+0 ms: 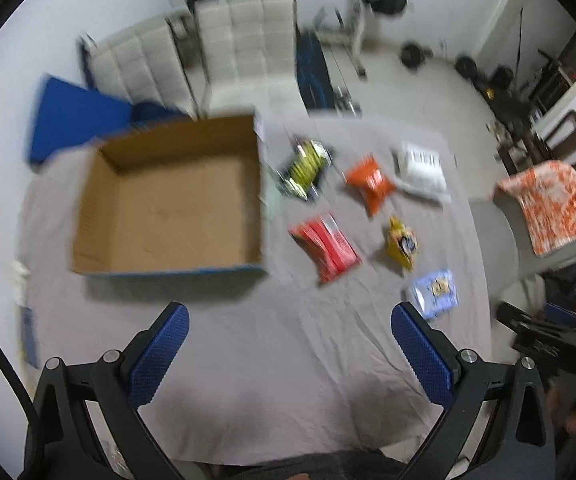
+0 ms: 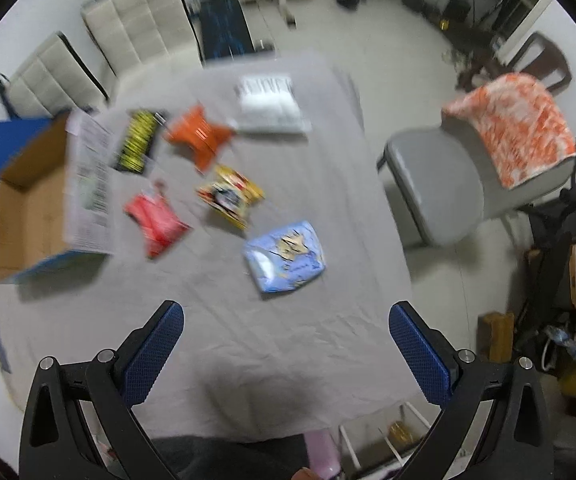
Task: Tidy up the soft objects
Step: 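Grasp the yellow panda packet with the right tool while the left tool grasps the red packet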
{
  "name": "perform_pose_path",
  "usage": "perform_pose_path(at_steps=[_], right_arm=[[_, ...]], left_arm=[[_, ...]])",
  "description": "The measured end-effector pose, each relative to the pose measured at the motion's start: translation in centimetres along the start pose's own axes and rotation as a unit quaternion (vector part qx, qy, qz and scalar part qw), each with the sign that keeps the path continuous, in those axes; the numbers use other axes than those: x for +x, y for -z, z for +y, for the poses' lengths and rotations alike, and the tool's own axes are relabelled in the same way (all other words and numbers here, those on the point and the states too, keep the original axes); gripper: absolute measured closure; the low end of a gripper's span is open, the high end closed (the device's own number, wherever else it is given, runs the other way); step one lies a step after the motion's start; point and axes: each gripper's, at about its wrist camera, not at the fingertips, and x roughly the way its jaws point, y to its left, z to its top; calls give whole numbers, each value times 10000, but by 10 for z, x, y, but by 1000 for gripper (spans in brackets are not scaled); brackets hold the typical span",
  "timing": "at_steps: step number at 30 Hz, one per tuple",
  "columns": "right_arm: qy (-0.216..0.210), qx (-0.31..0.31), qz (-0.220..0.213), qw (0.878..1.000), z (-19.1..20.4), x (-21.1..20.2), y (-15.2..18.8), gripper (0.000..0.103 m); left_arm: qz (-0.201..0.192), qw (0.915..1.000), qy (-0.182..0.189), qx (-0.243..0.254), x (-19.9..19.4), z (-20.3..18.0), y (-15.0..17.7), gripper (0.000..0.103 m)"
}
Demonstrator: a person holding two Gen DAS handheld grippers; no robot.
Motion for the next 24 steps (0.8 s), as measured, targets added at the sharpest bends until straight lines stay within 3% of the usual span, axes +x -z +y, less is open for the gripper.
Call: perform_pose_path(at_steps=[5,11,15,19,22,24], right_arm=[[31,-246,733,9970,-8,105,-24,0],[-383,-298,922,9946,-7,151,-47,0],[-1011,269,1244,9867,-4,168,-77,0],[-1615,1102,1538,9686,-3,191,-105,0],[-1745,1545,1831,9551,4,215,-120,5],[-1729,1658,2020,9496,12,232,-126,15]], left_arm=[[639,9978,147,-112,81,-21,-9,0],[1237,9919,236,-180,160,-38,-32,5],[1571,9846,425,-632,201,-33,-53,9],[1812,9782,431,-922,233,-35,-69,11],[1922,9758,377,-973,246,-38,-73,11],[1955,9750,305,-1013,251,-38,-72,12]])
